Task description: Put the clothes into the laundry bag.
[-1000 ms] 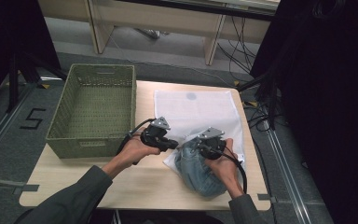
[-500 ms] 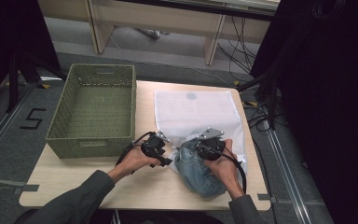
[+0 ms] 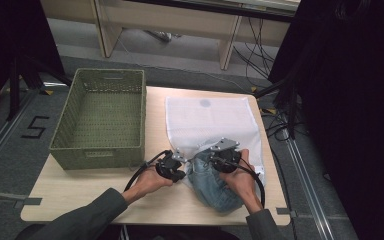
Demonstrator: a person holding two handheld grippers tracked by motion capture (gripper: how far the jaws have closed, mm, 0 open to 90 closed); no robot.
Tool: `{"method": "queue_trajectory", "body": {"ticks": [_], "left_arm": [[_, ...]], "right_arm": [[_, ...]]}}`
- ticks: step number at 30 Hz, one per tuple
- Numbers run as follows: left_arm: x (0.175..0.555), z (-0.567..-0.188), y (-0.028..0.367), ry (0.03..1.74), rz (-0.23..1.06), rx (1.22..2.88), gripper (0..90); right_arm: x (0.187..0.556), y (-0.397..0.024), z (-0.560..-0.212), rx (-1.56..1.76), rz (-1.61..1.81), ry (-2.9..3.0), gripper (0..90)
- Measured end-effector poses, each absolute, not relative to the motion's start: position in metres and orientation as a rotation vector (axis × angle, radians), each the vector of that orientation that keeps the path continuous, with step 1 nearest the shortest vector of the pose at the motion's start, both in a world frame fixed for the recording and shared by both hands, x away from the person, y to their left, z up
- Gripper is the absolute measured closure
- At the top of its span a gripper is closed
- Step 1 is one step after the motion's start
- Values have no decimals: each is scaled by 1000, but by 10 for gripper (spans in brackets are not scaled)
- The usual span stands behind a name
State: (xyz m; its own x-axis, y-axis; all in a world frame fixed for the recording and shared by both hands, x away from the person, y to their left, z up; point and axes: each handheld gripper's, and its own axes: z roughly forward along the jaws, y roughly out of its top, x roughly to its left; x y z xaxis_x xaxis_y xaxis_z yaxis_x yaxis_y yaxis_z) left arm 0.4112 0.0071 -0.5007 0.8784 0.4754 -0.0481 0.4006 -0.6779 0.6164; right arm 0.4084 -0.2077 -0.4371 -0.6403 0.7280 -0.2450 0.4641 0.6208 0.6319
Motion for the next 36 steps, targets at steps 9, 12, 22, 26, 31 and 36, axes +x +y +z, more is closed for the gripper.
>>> {"method": "queue_trajectory", "body": {"ticks": [9, 12, 22, 26, 31, 36], "left_arm": [[391, -503, 13, 634, 96, 2358, 864], [388, -501, 13, 579, 130, 2415, 865], [390, -502, 16, 595, 98, 2399, 857], [389, -501, 15, 585, 109, 2405, 853], [389, -501, 15, 580, 108, 2410, 843], [385, -501, 15, 595, 95, 2399, 847]], "right_arm": [[420, -197, -441, 890, 617, 2330, 795], [437, -204, -435, 936, 645, 2207, 795], [439, -207, -439, 1055, 741, 2273, 581], [421, -213, -412, 1137, 872, 2245, 485], [398, -213, -404, 1095, 980, 2339, 444], [389, -203, -417, 1064, 944, 2430, 434]]}}
